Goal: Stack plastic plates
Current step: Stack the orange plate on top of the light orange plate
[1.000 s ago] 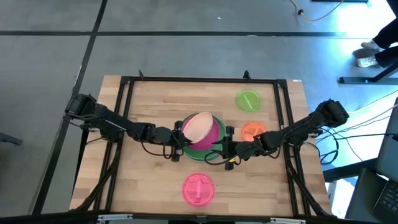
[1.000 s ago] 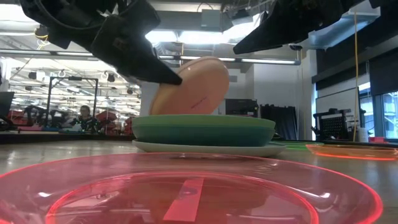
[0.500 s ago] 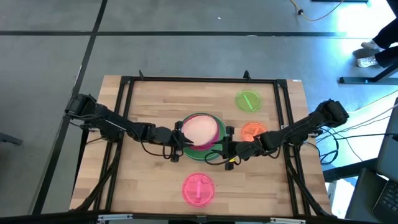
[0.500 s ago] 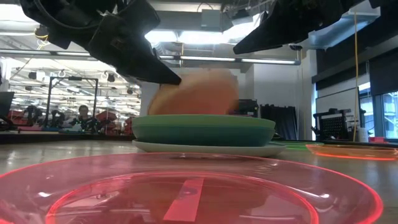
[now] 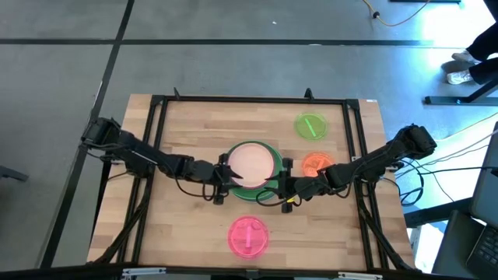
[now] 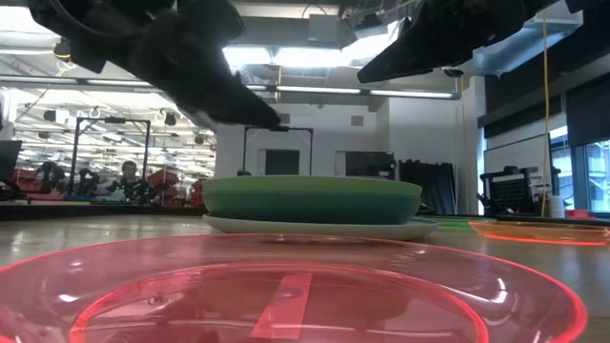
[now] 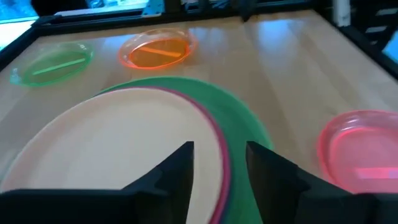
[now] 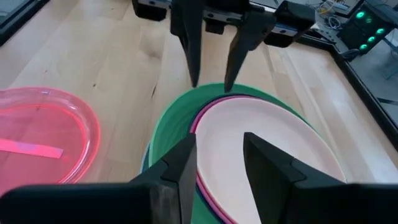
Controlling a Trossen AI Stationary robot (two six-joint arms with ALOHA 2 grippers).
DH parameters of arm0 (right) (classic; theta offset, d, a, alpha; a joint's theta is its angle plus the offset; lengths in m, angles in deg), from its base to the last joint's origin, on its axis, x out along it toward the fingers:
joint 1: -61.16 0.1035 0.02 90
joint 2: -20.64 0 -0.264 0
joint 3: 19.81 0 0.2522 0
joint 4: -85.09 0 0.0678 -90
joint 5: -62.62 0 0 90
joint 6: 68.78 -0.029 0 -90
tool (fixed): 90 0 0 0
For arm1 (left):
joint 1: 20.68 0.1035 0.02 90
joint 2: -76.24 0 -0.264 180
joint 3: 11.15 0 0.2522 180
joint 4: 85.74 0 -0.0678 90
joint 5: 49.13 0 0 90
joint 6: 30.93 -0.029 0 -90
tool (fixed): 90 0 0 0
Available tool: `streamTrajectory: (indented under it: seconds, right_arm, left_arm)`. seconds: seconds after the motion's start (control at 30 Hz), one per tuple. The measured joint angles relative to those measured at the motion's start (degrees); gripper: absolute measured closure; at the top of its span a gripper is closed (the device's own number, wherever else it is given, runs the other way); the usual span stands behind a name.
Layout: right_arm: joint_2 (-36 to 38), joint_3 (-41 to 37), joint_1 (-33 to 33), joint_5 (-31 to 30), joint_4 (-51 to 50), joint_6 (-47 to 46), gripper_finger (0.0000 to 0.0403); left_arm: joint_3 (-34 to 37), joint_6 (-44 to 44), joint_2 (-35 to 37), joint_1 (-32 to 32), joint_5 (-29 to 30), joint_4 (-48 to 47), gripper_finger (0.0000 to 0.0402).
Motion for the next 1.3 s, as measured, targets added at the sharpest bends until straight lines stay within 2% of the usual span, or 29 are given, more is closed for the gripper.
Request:
streamTrajectory:
  seconds: [0.23,0.3,0.5,0.57,0.67,0.87,1.0,1.17,1.3]
  right_arm:
    - [0.0,0.0,0.0,2.4,-0.2,0.2,0.0278]
    - [0.0,0.0,0.0,2.5,-1.9,0.2,0.0278]
    - [2.4,0.0,0.0,4.9,-12.7,-4.0,0.0278]
    - [4.0,0.0,0.0,6.3,-16.1,-5.9,0.0278]
    - [6.4,0.0,0.0,8.2,-20.9,-8.9,0.0278]
    - [8.4,0.0,0.1,8.9,-30.1,-13.7,0.0278]
    - [8.5,0.0,0.1,10.1,-35.0,-16.6,0.0278]
    - [8.5,0.0,0.1,12.9,-42.0,-20.2,0.0278]
    - [8.5,0.0,0.1,14.6,-46.0,-24.3,0.0278]
  left_arm:
    - [0.0,3.8,0.0,-7.1,0.4,1.5,0.0277]
    - [0.0,4.0,0.1,-10.3,3.7,2.2,0.0281]
    - [0.0,1.3,0.6,-19.9,19.6,3.4,0.0288]
    - [0.1,-0.4,2.1,-22.4,22.3,3.6,0.0288]
    - [0.1,-2.4,4.7,-24.4,22.9,3.4,0.0287]
    - [1.7,-4.8,8.3,-25.2,23.1,2.9,0.0287]
    - [6.8,-2.9,10.0,-24.1,23.1,6.7,0.0286]
    - [13.3,0.7,11.4,-21.9,22.2,16.0,0.0286]
    - [15.5,3.0,11.5,-20.8,22.2,18.0,0.0286]
